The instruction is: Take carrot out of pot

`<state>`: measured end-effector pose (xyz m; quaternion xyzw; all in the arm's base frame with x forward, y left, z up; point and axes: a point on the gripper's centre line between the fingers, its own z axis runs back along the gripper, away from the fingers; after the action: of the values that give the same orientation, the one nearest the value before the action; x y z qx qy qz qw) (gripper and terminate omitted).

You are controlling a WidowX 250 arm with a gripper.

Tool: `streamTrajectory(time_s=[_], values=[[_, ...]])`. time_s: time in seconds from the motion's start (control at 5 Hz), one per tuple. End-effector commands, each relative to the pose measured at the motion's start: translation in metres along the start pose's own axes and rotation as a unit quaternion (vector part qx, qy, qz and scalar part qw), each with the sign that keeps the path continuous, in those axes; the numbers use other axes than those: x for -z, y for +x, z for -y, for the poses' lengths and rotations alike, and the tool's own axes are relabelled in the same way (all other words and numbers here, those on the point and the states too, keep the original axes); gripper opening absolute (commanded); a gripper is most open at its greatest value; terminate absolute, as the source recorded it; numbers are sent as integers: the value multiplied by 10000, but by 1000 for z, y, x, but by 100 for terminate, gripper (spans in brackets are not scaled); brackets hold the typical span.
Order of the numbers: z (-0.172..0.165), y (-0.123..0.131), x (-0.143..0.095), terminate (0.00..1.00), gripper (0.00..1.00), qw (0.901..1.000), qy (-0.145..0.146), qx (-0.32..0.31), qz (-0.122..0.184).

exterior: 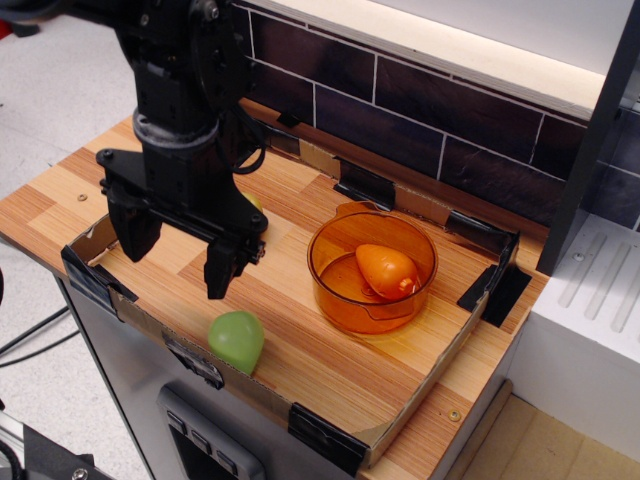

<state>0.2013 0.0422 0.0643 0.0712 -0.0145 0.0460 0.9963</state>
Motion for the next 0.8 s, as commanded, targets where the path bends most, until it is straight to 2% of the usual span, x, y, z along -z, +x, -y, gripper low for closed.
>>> streamTrajectory(time_s=[0.0, 0.2, 0.4, 0.6], values=[[0, 12, -32, 0, 100, 9927, -696, -952, 242], [10, 24, -39, 0, 100, 9710, -738, -2208, 551], [23, 35, -41, 0, 100, 9330, -908, -3431, 592], [36, 44, -39, 0, 100, 8953, -987, -4313, 512]])
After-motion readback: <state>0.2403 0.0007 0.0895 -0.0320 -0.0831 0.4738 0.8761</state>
